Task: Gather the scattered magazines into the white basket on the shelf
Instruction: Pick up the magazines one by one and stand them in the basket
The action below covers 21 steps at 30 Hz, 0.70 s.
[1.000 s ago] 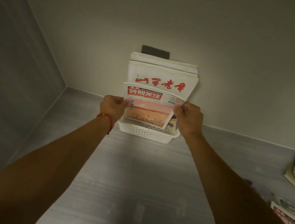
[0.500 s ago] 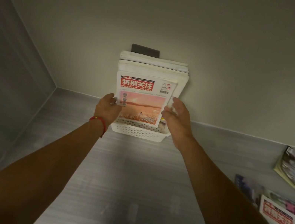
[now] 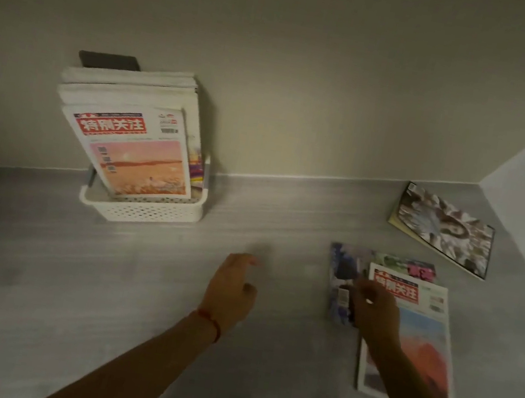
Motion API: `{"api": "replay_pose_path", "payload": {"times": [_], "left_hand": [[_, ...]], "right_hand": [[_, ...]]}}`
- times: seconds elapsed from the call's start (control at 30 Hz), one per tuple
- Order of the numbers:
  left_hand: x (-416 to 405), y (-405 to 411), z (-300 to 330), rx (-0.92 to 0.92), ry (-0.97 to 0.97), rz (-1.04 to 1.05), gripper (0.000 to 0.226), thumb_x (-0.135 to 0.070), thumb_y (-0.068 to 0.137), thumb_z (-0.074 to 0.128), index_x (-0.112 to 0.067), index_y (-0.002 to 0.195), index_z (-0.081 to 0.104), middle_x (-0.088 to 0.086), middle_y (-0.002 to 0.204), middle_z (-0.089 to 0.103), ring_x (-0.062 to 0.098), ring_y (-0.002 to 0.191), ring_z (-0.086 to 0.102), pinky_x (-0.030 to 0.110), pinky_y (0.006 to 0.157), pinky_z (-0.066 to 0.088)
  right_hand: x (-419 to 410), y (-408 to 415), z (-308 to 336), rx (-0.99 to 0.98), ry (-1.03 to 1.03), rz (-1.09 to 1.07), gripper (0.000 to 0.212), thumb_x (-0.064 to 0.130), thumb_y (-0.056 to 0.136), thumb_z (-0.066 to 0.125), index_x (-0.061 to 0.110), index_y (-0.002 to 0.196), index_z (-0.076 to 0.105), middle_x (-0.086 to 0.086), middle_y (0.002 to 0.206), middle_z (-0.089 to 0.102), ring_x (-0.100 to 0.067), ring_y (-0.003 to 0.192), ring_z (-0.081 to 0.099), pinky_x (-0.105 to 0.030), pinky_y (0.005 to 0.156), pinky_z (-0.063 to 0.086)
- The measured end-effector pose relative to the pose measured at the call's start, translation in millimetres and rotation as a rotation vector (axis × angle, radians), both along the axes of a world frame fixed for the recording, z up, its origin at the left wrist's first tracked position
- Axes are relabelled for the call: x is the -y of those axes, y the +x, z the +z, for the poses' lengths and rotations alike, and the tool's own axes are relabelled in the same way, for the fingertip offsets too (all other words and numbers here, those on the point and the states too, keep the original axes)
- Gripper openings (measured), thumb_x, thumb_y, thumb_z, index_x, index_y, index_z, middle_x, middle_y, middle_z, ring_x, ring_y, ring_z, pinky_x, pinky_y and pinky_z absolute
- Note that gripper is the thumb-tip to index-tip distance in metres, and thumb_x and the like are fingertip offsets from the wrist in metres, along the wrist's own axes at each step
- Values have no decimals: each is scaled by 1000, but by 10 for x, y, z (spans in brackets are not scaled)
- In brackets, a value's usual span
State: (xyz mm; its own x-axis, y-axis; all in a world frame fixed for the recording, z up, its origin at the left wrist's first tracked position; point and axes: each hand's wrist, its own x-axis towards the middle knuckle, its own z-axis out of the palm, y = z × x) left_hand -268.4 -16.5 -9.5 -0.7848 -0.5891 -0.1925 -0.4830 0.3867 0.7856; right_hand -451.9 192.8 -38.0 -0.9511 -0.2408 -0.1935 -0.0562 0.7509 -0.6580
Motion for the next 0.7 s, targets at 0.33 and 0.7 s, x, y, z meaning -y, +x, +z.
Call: {"api": "replay_pose_path", "payload": {"times": [0.33, 0.7], "left_hand": [[-1383, -1014, -178, 254, 258, -369, 49, -10, 87, 61, -16, 135, 54, 6, 135, 56, 22, 127, 52, 28, 105, 43], [-1784, -1221, -385, 273, 660, -38, 38, -4, 88, 64, -17, 120, 50, 0, 108, 65, 9, 89, 63, 17, 69, 51]], "right_hand": [[-1014, -405, -73, 236, 290, -394, 63, 23, 83, 66, 12, 138, 39, -20, 138, 41, -41, 127, 38, -58, 104, 34], [-1204, -317, -72, 354, 206, -515, 59, 25, 83, 65, 11, 132, 36, -19, 131, 40, -41, 122, 41, -62, 101, 38]]}}
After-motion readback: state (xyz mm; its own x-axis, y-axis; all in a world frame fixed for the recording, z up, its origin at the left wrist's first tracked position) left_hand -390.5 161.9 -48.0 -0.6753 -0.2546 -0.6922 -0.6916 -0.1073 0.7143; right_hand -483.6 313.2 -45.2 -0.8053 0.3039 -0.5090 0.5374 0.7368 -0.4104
